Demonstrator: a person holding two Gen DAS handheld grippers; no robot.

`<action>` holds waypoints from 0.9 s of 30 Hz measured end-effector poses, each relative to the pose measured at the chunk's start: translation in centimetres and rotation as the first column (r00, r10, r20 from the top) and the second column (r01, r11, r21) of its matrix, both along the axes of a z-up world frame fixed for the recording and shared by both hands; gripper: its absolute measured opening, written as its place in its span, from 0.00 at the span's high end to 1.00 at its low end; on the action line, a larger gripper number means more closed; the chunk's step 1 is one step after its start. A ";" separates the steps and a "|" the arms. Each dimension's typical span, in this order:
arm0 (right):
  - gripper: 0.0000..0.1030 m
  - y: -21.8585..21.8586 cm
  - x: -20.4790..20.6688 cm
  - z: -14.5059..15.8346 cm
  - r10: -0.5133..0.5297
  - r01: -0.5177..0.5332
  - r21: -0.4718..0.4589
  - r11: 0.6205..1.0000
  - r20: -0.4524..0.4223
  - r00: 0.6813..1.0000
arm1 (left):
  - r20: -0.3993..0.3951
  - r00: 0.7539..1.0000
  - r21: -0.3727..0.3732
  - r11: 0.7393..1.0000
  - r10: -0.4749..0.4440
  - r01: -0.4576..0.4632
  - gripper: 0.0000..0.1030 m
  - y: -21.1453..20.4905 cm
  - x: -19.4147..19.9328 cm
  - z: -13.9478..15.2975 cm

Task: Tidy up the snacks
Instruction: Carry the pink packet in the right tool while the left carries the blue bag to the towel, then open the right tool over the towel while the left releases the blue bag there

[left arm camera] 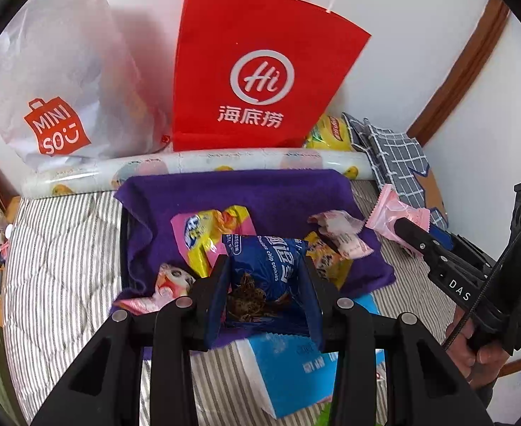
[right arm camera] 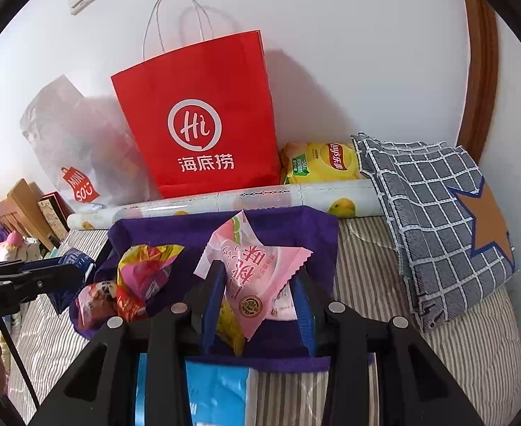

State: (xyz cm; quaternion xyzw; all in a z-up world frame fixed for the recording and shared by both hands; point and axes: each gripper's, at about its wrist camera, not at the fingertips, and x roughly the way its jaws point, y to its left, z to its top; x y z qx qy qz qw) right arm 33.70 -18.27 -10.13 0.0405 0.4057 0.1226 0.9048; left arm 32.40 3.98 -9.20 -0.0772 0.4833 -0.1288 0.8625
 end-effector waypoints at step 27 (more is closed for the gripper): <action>0.65 -0.8 3.5 -5.5 0.023 -0.023 0.000 1.000 -0.101 0.995 | -0.088 0.996 0.006 1.000 0.006 -0.006 0.62 -1.3 4.7 -4.9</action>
